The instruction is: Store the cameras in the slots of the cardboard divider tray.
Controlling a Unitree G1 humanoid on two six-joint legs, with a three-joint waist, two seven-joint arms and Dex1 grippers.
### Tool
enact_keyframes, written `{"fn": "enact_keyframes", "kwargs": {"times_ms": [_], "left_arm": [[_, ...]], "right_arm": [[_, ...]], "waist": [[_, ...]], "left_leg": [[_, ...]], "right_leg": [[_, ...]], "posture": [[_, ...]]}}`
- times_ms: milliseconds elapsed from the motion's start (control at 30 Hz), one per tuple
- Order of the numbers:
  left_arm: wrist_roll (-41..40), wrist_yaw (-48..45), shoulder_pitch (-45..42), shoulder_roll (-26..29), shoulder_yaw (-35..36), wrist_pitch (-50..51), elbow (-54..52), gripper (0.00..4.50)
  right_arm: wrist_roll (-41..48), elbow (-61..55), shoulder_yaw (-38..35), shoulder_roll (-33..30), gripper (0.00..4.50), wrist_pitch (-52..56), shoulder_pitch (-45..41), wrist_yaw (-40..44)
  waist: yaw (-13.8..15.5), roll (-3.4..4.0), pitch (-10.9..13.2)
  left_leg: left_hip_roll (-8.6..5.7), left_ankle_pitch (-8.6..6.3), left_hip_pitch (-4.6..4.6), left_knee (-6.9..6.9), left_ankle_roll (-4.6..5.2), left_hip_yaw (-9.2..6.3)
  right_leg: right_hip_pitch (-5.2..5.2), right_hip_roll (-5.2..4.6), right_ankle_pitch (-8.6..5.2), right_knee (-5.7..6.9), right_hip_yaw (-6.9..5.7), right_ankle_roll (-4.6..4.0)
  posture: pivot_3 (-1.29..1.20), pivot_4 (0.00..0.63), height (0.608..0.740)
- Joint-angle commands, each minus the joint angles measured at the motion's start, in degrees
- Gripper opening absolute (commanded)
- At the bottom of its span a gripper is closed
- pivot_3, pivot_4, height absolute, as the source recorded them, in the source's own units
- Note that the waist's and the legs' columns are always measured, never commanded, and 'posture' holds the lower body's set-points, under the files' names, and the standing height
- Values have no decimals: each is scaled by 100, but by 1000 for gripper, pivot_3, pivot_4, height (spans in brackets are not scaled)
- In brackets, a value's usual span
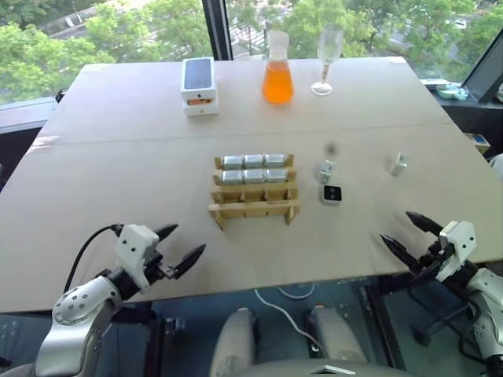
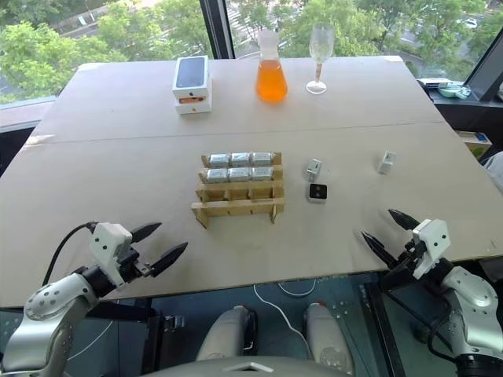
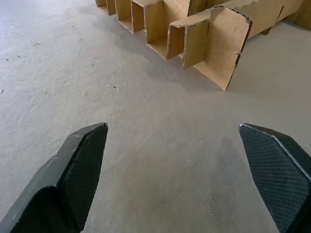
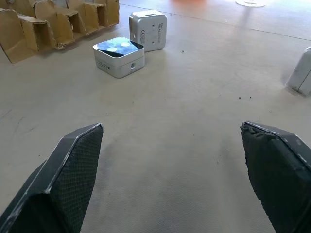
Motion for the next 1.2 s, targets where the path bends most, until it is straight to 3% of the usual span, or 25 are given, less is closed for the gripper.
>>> {"fn": "enact_keyframes", "kwargs": {"times_ms": [33, 933, 1100, 1200], "left_arm": [[6, -34, -78, 41, 73, -122, 10, 4457], [197, -67, -185, 11, 28, -288, 47, 4457], [-316, -482, -205, 175, 182, -25, -250, 4457], [-1056, -1173, -349, 540, 352, 182, -673, 4457]], "right_arm": [[61, -210, -121, 15, 4500, -28, 33, -70], [-29, -559, 116, 183, 4500, 141, -54, -388], [-264, -614, 128, 297, 4500, 692, -506, -1229], [-598, -483, 31, 752, 4500, 1244, -1129, -2629]], "waist": [[0, 0, 0], [1, 0, 0], [-7, 0, 0], [-10, -6, 0]], "left_leg": [[0, 0, 0, 0, 0, 0], [-2, 0, 1, 0, 0, 0], [1, 0, 1, 1, 0, 1], [5, 0, 1, 2, 0, -1]], "right_leg": [[0, 0, 0, 0, 0, 0], [0, 1, 0, 2, 0, 0], [0, 0, 1, 3, 0, 0], [-3, 2, 1, 7, -1, -1]], "posture": [[0, 150, 740], [0, 150, 740], [0, 150, 740], [0, 150, 740]]}}
